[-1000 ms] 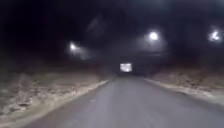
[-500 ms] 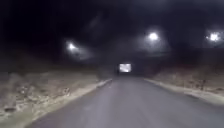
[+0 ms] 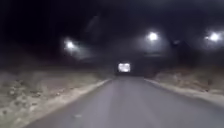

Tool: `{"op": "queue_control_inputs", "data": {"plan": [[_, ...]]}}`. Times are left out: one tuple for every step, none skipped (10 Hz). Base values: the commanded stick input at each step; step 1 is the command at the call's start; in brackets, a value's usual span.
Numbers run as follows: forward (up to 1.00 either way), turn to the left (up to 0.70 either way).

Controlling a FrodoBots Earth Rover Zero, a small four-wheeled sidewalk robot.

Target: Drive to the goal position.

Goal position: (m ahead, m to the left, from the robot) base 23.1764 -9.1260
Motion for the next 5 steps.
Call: {"op": "queue_control_inputs", "data": {"plan": [[0.70, 0.03], [0.70, 0.02], [0.70, 0.02], [0.70, 0.02], [0.73, 0.03]]}}
